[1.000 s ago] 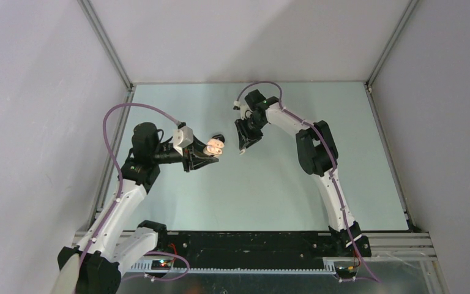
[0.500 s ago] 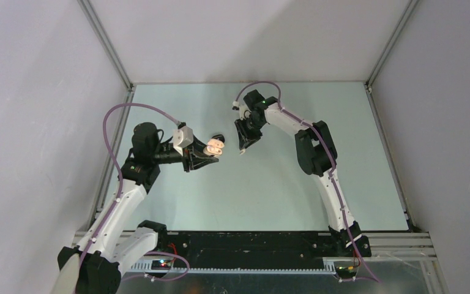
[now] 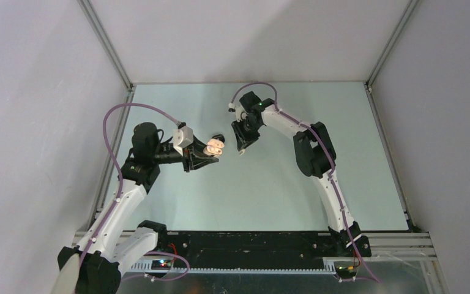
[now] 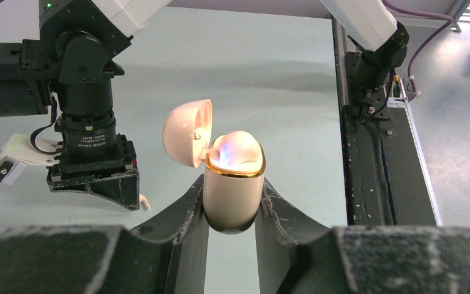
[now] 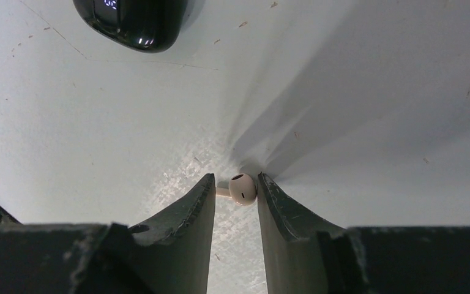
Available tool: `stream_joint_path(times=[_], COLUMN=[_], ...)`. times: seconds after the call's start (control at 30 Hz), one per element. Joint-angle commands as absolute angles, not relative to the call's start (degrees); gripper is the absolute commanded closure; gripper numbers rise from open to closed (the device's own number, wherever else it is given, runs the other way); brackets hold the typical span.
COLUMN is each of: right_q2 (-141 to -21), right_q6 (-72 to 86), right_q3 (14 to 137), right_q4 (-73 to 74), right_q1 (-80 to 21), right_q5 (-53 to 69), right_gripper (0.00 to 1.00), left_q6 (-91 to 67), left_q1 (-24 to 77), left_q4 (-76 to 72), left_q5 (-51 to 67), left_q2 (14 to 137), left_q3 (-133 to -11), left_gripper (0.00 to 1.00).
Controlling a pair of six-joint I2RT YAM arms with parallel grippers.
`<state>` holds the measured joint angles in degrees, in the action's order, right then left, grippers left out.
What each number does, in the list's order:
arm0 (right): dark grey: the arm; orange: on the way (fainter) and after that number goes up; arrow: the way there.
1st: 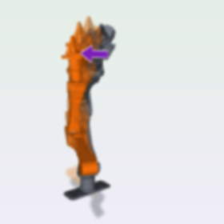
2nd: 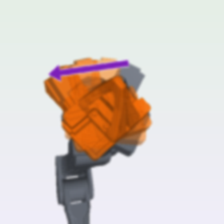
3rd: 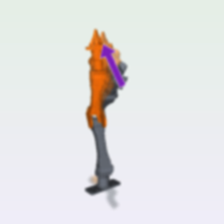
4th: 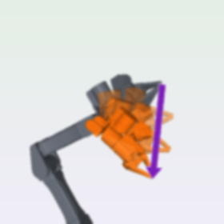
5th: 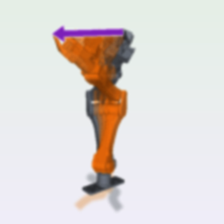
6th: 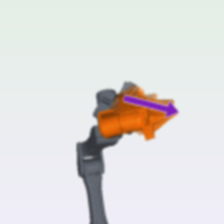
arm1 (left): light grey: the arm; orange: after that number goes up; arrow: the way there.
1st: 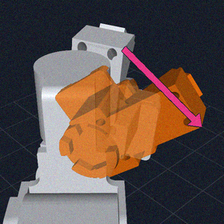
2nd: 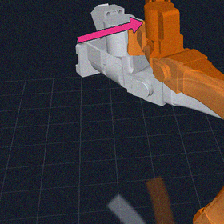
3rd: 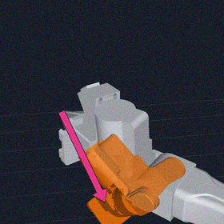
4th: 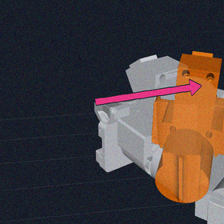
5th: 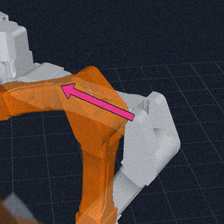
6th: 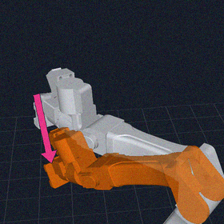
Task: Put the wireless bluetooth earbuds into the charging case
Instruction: Pick up the right earbud from the center of the board, then insert the right earbud into the right side groove of the charging case.
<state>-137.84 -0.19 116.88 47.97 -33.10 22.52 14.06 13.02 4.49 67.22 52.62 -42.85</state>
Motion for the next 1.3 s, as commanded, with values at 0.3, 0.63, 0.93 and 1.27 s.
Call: stream_joint_path(times=[0.3,0.63,0.93,1.27], right_q2=[-134.3,-133.21,-127.55,-107.81], right_q6=[-4.72,-5.74,-5.49,-6.02], right_q3=[110.44,108.78,108.68,103.61], right_q4=[45.55,44.27,43.49,40.17], right_q1=[-35.41,-36.19,-34.84,-31.1], right_q5=[14.29,12.36,14.32,11.42], right_gripper=[0.66,0.76,0.81,0.82], left_q6=[15.41,15.3,14.44,7.04], left_q1=[13.39,13.39,13.47,15.89], left_q4=[4.44,4.45,3.38,-4.3], left_q5=[67.35,67.29,66.34,61.28], left_q2=[51.93,51.76,51.76,55.26], left_q3=[-45.09,-45.09,-44.68,-43.52], left_gripper=[0.88,0.88,0.88,0.87])
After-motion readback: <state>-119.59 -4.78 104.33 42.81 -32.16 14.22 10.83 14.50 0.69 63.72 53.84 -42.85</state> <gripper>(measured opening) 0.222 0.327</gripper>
